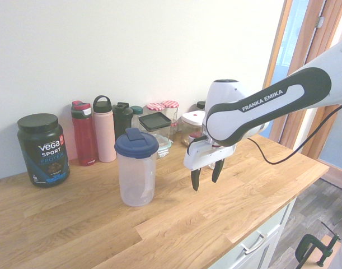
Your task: Pour me some water
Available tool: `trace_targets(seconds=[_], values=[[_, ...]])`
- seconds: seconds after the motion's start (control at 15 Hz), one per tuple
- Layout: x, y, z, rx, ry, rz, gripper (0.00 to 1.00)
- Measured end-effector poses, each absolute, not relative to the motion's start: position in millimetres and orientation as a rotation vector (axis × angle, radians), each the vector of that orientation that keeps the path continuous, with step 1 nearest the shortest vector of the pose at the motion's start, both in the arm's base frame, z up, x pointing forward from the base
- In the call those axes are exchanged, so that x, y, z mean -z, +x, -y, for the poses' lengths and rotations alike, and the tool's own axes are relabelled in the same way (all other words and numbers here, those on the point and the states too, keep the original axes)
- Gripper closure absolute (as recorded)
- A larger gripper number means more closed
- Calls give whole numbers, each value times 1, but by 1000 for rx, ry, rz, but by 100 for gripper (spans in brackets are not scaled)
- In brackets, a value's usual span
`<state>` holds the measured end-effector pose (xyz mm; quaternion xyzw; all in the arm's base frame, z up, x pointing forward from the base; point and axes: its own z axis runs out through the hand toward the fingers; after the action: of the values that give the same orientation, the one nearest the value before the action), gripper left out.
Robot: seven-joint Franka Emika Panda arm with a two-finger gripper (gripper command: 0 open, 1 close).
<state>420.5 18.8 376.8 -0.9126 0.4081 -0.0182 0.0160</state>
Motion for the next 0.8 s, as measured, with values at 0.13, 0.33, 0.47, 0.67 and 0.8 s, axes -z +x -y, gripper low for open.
trace_targets(seconds=[0.13, 0.33, 0.47, 0.67, 0.8], values=[[-375, 421, -17, 60, -2855, -1270, 0], [-387, 417, -25, 77, -2862, -1296, 0], [-412, 405, -45, 128, -2864, -1338, 0], [-459, 373, -92, 239, -2844, -1363, 0], [-482, 352, -124, 282, -2829, -1350, 0]])
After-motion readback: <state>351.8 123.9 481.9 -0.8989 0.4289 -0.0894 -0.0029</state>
